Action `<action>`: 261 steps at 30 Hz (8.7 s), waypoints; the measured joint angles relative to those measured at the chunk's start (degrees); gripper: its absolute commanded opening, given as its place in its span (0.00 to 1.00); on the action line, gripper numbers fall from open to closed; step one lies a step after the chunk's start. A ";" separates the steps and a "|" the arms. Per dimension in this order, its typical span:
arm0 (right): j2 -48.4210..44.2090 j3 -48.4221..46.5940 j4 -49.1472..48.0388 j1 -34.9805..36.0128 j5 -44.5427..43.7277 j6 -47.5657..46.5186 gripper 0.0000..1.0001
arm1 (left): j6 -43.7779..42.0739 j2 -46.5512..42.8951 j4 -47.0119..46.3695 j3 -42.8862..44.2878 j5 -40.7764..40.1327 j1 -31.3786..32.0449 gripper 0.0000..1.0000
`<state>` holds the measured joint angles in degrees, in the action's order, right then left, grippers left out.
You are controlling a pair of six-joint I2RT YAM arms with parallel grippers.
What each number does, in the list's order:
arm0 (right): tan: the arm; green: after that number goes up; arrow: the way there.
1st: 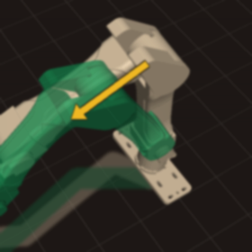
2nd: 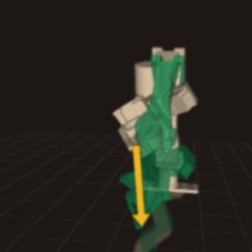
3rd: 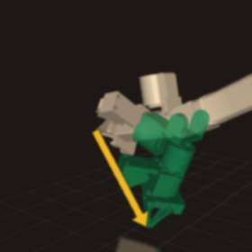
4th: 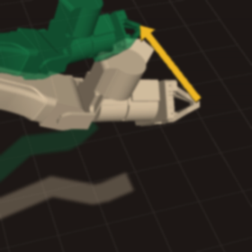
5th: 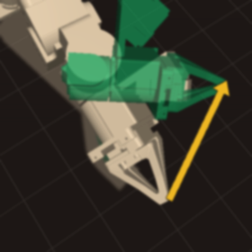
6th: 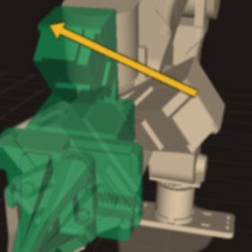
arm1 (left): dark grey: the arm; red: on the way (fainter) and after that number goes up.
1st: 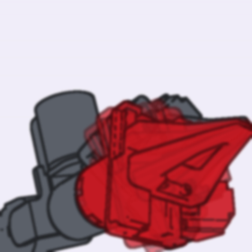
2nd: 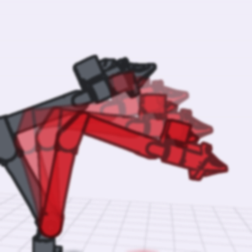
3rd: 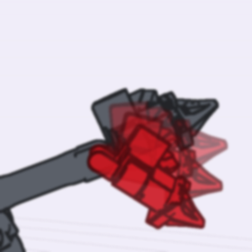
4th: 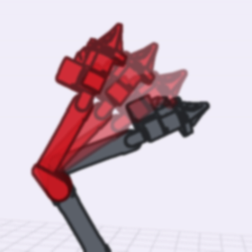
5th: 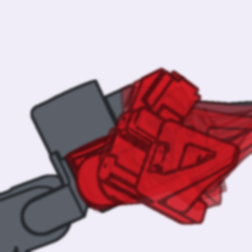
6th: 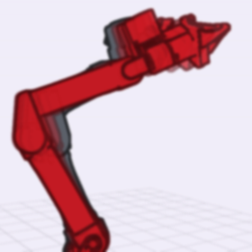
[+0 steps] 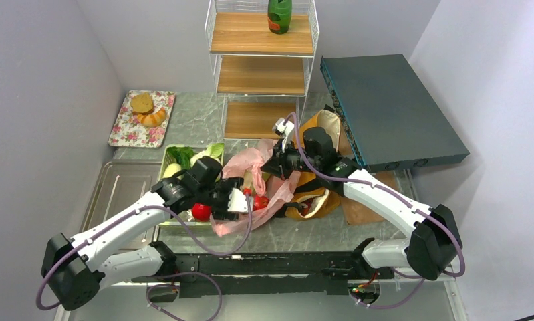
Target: Untie the knot of the grocery bags and take out the mixed food
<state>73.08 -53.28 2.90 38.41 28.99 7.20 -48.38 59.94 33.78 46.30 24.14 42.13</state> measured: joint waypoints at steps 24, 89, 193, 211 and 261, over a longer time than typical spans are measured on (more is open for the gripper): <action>-5.14 5.70 4.33 0.17 -4.72 -2.60 0.00 | -13.84 26.10 -14.69 1.31 -6.43 12.24 0.99; 2.56 -9.01 9.05 -11.10 0.09 -17.42 0.00 | 28.98 -20.55 10.27 10.43 -3.41 -32.48 0.99; -1.55 -6.67 17.31 -12.44 2.60 -24.98 0.00 | 0.33 7.15 22.67 3.50 1.84 -16.74 0.70; 6.91 -13.31 21.20 -11.74 4.66 -29.55 0.00 | 3.15 -0.15 32.68 18.12 4.22 -55.74 0.18; 11.17 -16.76 5.62 -11.26 12.31 9.35 0.00 | 24.39 9.18 -5.42 18.64 6.27 1.64 0.13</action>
<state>84.25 -70.04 8.51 27.16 41.30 16.56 -23.99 69.12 28.36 64.95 30.41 43.77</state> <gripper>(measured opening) 0.008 0.260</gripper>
